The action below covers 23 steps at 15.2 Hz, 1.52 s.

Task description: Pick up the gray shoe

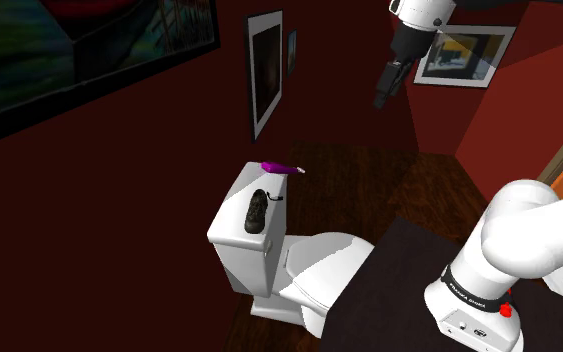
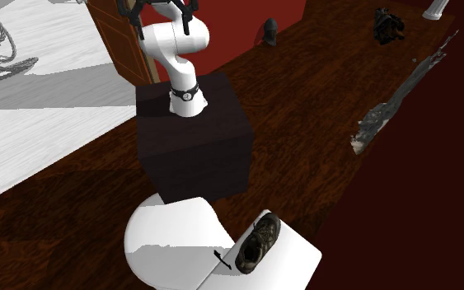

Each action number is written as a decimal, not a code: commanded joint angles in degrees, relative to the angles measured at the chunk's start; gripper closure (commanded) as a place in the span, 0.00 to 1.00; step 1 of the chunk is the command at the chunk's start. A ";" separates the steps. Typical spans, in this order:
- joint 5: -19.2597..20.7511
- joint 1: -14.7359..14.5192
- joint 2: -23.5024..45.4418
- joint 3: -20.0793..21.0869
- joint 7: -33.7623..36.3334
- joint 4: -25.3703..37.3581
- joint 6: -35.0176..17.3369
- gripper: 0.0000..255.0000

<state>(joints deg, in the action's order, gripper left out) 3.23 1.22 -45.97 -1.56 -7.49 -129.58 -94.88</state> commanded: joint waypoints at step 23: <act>-10.13 1.61 33.89 8.37 26.85 -5.33 -36.97 0.00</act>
<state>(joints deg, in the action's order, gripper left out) -6.53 2.83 -14.43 6.49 18.20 -135.14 -129.70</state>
